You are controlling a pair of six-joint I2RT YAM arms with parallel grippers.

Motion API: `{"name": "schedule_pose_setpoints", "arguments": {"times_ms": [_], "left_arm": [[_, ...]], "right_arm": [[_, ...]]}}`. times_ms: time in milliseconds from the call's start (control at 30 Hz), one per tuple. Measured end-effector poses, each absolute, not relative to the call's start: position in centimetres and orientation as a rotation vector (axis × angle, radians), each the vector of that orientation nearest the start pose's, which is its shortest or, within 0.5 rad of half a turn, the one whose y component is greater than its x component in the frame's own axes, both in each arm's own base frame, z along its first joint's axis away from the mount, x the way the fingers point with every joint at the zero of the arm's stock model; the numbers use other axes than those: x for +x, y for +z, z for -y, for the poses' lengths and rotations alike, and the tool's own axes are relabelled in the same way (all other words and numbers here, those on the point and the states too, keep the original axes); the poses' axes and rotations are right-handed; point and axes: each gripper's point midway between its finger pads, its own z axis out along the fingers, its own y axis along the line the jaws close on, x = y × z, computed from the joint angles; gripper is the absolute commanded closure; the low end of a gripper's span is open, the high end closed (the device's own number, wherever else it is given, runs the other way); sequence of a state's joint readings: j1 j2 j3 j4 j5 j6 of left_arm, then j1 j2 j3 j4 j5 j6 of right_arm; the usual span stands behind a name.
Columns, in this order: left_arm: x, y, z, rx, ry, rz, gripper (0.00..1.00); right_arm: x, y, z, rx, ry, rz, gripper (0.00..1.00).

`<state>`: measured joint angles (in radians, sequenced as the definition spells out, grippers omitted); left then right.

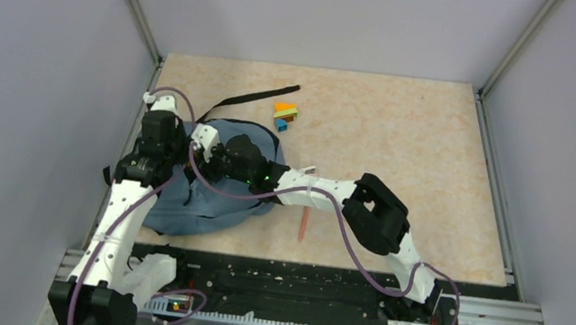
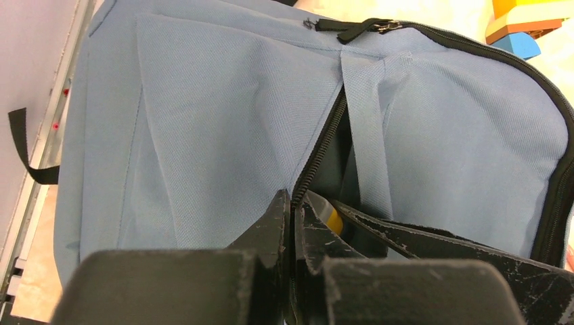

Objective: Pack the student bag
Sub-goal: Place the stationery in the student bag.

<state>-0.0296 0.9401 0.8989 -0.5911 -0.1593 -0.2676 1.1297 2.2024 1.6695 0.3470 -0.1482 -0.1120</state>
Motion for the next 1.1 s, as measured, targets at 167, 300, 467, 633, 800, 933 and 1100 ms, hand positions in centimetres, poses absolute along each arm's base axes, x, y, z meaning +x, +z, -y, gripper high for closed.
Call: {"name": "schedule_pose_setpoints", "arguments": {"times_ms": [167, 300, 467, 633, 800, 933, 1100], "left_arm": [[28.4, 20.1, -1.2, -0.358, 0.028, -2.139, 1.0], [28.0, 20.2, -1.3, -0.359, 0.033, -2.128, 1.0], [28.0, 20.2, -1.3, -0.356, 0.032, -2.128, 1.0], [27.9, 20.2, -1.1, -0.346, 0.024, -2.133, 1.0], [28.0, 20.2, -1.1, -0.346, 0.023, -2.131, 1.0], [28.0, 20.2, -1.1, -0.346, 0.022, -2.129, 1.0], [28.1, 20.2, -1.0, -0.343, 0.017, -2.13, 1.0]], "right_arm": [[25.7, 16.7, -60.0, -1.159, 0.864, -1.42, 0.48], [25.4, 16.6, -60.0, -1.168, 0.865, -1.418, 0.4], [25.3, 16.5, -59.9, -1.175, 0.866, -1.415, 0.27], [24.9, 16.8, -59.0, -1.173, 0.872, -1.422, 0.2], [23.8, 17.9, -56.7, -1.165, 0.885, -1.436, 0.18], [22.9, 20.2, -53.9, -1.119, 0.886, -1.462, 0.19], [23.4, 22.7, -48.5, -0.944, 0.805, -1.575, 0.21]]}}
